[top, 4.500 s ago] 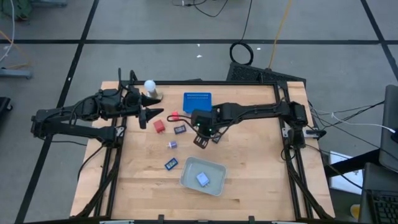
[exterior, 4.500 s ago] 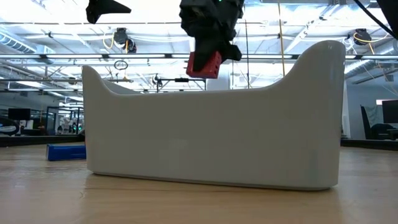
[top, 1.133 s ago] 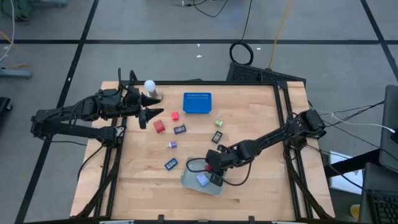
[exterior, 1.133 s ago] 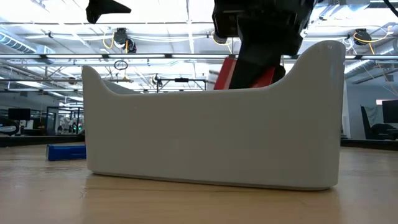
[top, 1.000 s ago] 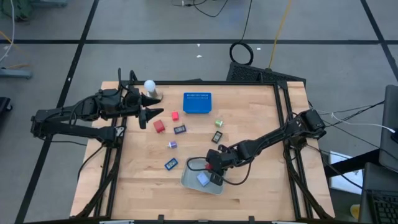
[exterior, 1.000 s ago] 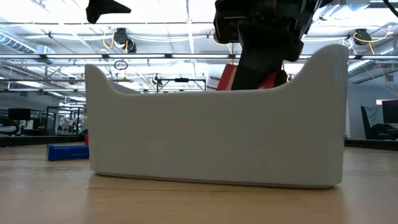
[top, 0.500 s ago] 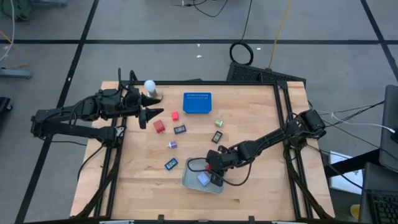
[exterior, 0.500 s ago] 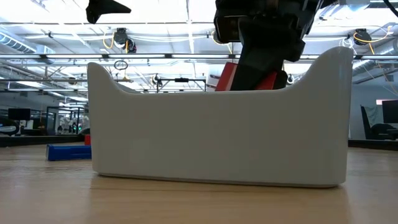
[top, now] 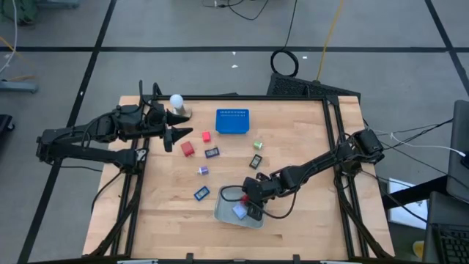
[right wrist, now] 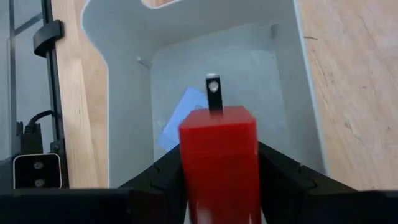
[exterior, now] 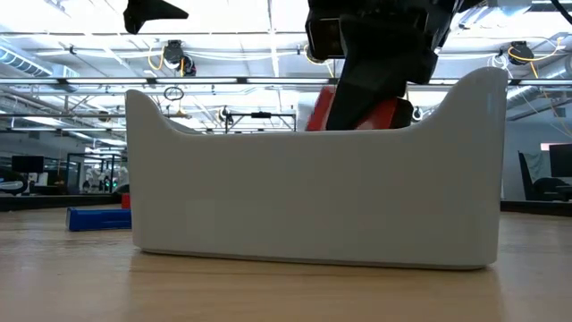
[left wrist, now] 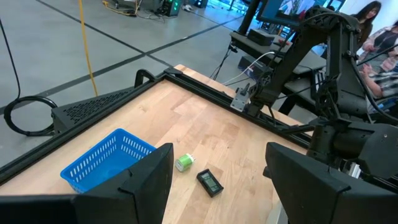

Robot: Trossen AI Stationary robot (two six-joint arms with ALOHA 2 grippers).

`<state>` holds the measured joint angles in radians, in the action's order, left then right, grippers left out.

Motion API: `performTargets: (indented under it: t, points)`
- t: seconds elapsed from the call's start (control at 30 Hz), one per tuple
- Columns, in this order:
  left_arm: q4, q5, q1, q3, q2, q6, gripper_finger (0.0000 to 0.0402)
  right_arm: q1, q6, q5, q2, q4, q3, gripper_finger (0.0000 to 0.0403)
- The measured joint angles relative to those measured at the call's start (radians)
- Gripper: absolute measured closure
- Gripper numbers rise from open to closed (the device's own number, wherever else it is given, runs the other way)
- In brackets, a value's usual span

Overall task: Pick & Place Office items
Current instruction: Put the right red charger adapter into the gray bin, then put the red charger adapter into the gray bin

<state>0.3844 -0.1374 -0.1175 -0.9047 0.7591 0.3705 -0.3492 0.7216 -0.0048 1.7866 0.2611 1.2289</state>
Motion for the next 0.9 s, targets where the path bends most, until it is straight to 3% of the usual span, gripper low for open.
performTargets:
  t: [0.43, 0.9]
  points:
    - [0.0, 0.0, 0.0, 0.0, 0.0, 0.0, 0.0147, 0.0, 0.027, 0.0, 0.0, -0.015, 0.0, 0.0228]
    - [0.0, 0.0, 0.0, 0.0, 0.0, 0.0, 0.0147, 0.008, -0.005, -0.049, -0.001, -0.106, 0.045, 0.0231]
